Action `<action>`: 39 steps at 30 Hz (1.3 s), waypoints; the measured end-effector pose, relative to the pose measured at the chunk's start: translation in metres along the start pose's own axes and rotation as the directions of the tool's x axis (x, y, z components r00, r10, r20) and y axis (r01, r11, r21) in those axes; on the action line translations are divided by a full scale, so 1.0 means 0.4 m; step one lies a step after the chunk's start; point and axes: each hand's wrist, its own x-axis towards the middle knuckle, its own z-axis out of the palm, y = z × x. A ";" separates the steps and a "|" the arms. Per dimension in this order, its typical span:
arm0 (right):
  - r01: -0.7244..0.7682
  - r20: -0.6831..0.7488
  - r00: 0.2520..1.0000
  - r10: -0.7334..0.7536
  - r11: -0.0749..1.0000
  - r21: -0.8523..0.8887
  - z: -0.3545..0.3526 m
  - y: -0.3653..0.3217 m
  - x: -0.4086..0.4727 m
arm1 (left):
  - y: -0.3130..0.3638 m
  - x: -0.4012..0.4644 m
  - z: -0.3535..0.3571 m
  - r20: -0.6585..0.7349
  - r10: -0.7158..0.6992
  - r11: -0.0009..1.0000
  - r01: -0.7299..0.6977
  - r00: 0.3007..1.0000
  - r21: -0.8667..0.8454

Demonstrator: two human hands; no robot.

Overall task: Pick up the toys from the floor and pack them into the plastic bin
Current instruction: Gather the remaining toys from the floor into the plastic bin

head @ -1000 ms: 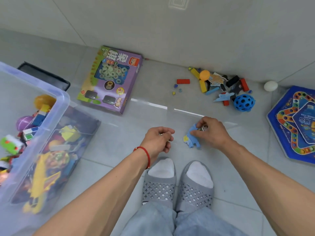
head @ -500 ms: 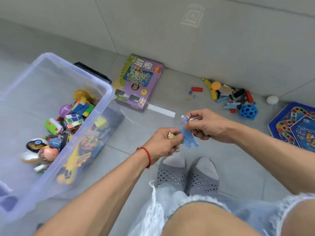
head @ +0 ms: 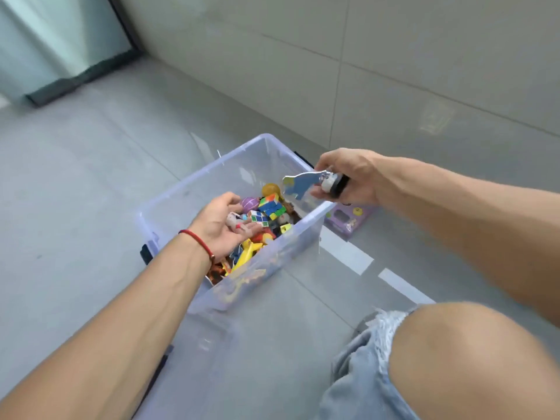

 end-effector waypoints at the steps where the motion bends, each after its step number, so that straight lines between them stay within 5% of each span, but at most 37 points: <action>1: 0.027 -0.015 1.000 -0.027 0.999 0.024 0.031 -0.008 0.004 | 0.015 0.000 -0.008 -0.020 0.012 1.000 -0.012 1.000 0.005; 6: 0.044 -0.015 0.999 -0.043 0.997 0.069 0.092 -0.039 -0.018 | 0.058 -0.009 -0.006 0.002 0.035 0.999 -0.035 0.999 0.037; 11: 0.030 -0.066 0.997 -0.035 0.996 -0.090 -0.007 -0.045 -0.073 | 0.033 -0.040 0.061 -0.003 0.143 0.974 -0.140 0.990 0.178; 18: -0.027 -0.298 0.950 -0.090 0.930 -0.367 -0.412 0.055 -0.150 | -0.149 -0.046 0.270 0.278 0.175 0.856 -0.286 0.944 0.431; 23: -0.255 -0.463 0.885 -0.045 0.787 -0.562 -0.697 0.268 -0.126 | -0.365 0.053 0.451 0.360 0.029 0.719 -0.270 0.932 0.640; 28: -0.241 -0.393 0.886 -0.246 0.481 -0.843 -0.831 0.471 0.022 | -0.564 0.250 0.579 0.402 -0.066 0.452 -0.332 0.913 0.828; 35: -0.020 -0.197 0.869 -0.454 0.365 -0.931 -0.893 0.574 0.341 | -0.733 0.519 0.741 0.654 0.060 -0.246 -0.624 0.754 0.742; 39: -0.036 -0.183 0.798 -0.575 0.257 -0.966 -0.905 0.556 0.455 | -0.792 0.599 0.797 0.698 0.131 -0.316 -0.638 0.704 0.703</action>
